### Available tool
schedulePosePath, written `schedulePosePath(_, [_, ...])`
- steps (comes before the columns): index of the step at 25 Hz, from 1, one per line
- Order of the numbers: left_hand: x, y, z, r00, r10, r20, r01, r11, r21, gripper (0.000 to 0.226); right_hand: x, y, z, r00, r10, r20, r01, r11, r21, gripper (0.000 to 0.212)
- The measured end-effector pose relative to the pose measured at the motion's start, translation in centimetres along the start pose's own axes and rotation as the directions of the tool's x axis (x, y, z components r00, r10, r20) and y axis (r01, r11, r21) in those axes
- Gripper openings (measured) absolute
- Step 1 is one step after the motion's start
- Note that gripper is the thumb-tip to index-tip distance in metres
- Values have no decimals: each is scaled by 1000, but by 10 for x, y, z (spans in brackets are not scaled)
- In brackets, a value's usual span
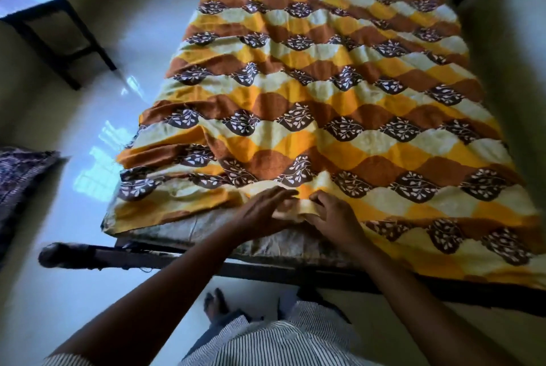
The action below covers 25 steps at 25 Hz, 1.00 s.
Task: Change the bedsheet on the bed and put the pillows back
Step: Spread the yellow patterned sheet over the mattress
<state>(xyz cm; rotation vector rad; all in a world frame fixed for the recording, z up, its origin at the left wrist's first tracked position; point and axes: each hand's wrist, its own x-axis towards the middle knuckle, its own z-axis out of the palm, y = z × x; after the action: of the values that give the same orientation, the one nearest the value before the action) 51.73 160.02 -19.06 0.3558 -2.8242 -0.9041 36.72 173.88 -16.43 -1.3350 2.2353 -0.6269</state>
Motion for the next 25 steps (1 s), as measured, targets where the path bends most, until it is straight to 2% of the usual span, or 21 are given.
schedulePosePath(2, [1,7,7,998,40,48,-38,998,-46,39,-5,-22,10,1000,15,-6,-15,1000,-4,28])
schedulePosePath(4, [2,6,9,978,-103,182,118,990,-74,38,-16,-33,9,998,63,1,-63,997,-34,28])
schedulePosePath(6, [-22,-18,6,935,-229,270,234,972,16,55,-37,-43,10,994,86,-72,-89,995,-40,33])
schedulePosePath(8, [-53,-54,-12,929,-291,228,276,957,93,49,-56,-52,16,981,91,-174,-104,992,-66,38])
schedulePosePath(10, [-83,-86,-40,930,-354,96,355,935,10,31,-68,-54,36,967,155,-204,-185,974,-135,35])
schedulePosePath(12, [-106,-97,-64,943,-331,26,331,943,-14,29,-69,-63,63,960,223,-169,-256,943,-214,39])
schedulePosePath(13, [-114,-95,-71,951,-304,51,303,953,28,32,-66,-74,78,966,234,-112,-254,941,-226,49])
schedulePosePath(15, [-128,-84,-76,950,-283,130,266,954,135,38,-50,-107,113,985,171,34,-164,975,-153,72])
schedulePosePath(16, [-136,-78,-76,960,-247,130,226,962,154,38,-41,-128,127,986,133,95,-124,987,-99,76])
schedulePosePath(19, [-161,-69,-79,990,-110,92,91,977,190,43,-14,-167,149,992,20,121,-16,999,-31,51])
schedulePosePath(21, [-171,-88,-81,998,-27,52,11,957,291,41,-5,-166,146,991,-15,131,23,998,-63,49])
schedulePosePath(23, [-176,-121,-85,982,-181,46,162,949,271,33,0,-158,138,990,-97,103,106,991,-81,58])
schedulePosePath(25, [-174,-158,-89,930,-367,-11,359,902,241,35,7,-148,132,987,-151,63,156,984,-84,57])
